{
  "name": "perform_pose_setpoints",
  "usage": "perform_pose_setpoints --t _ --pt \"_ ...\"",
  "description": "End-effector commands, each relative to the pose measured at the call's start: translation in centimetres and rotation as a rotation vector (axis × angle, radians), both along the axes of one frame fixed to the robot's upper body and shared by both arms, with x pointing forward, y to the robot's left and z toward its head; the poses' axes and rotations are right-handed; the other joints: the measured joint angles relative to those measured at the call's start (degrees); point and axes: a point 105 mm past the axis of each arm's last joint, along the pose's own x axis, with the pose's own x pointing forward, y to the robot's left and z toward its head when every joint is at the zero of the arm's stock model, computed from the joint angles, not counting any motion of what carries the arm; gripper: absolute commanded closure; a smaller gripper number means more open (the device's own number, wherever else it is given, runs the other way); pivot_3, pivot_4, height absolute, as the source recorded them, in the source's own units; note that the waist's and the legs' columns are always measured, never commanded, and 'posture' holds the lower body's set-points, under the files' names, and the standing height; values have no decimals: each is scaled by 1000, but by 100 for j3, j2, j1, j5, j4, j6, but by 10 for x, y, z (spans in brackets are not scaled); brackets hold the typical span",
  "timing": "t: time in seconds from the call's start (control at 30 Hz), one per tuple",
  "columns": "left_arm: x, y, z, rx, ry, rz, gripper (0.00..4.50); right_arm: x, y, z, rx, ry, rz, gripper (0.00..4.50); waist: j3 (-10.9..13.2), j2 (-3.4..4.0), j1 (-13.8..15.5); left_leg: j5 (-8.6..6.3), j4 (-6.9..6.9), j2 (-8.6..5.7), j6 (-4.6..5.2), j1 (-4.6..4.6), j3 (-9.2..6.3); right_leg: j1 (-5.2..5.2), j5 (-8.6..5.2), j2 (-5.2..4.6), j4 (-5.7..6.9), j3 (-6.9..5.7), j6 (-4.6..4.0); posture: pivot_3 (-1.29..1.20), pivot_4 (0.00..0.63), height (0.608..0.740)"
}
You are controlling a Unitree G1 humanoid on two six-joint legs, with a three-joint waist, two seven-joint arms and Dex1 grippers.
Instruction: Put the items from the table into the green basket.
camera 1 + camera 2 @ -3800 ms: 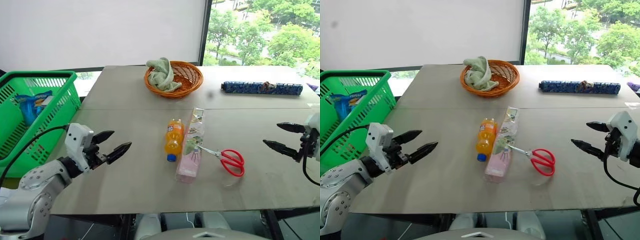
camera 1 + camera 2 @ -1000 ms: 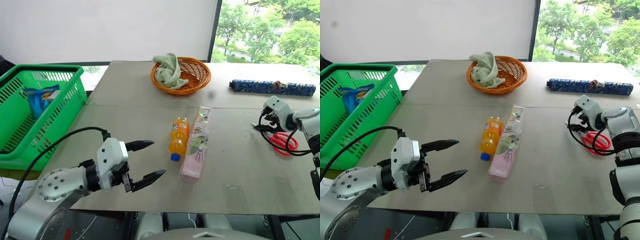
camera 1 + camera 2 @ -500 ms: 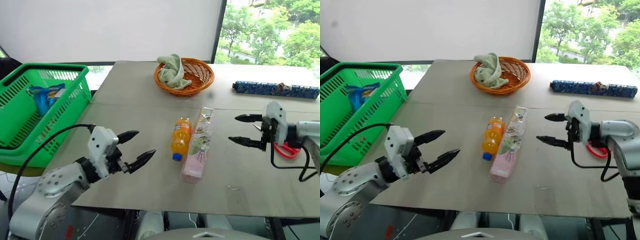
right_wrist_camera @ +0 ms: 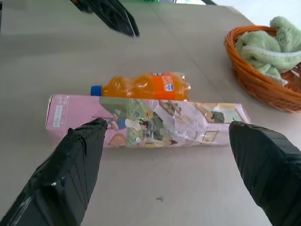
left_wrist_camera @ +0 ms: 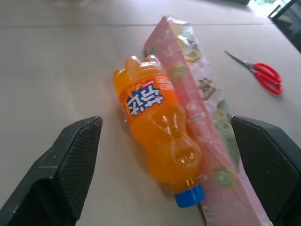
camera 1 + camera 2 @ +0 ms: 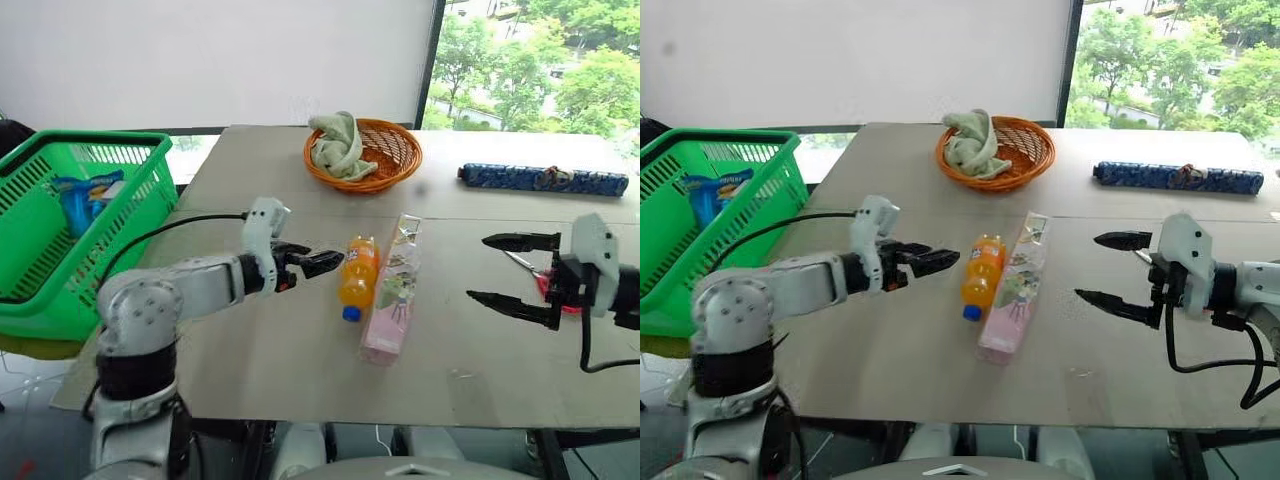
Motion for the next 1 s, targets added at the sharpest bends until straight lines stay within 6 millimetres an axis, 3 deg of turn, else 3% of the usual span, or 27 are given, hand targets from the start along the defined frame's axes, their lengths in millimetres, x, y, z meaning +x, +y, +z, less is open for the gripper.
perform_pose_setpoints --t 0.03,0.17,0.4,0.57,0.67,0.73,0.87,1.0 --pt "13 -5 -6 38 98 16 0 -5 7 21 20 -61 10 35 0 0 -97 0 -1 -1 0 1 -2 1 0 0 0 -1 0 -195 0 740" --pt "20 -21 -19 39 213 -17 0 -7 13 23 27 -68 9 35 -1 1 -224 -2 -3 -1 -3 1 -6 0 -1 0 1 -3 -1 -218 0 740" --pt "16 -19 -56 252 268 -49 0 -9 14 21 15 -68 1 35 -4 3 -310 -16 0 5 -27 1 -4 0 -10 -7 2 -1 -20 -225 0 740" --pt "14 -24 -75 250 263 -55 1675 -7 19 18 15 -73 13 0 -29 28 -295 -17 0 13 -29 8 -5 1 -10 -17 1 -5 -21 -215 0 740" --pt "18 -12 -55 141 171 -1 1735 -6 26 18 22 -68 46 0 -42 41 -281 -17 3 11 -29 13 -8 8 -10 -28 1 -12 -21 -186 0 740" --pt "22 10 -32 93 52 68 1735 -5 33 18 37 -65 77 0 -36 32 -303 -17 3 13 -29 13 -5 8 -9 -46 2 -6 -22 -159 0 740" --pt "16 74 14 51 -143 267 1735 10 57 20 65 -77 107 0 -15 -1 -417 -15 2 26 -28 -1 -20 -16 -7 -24 16 19 -26 -104 0 740" --pt "-2 142 63 172 -359 435 1735 32 101 31 143 -45 170 0 -8 -13 -384 -4 -3 25 -9 -1 -44 -26 -4 -2 28 34 -31 -25 0 740"
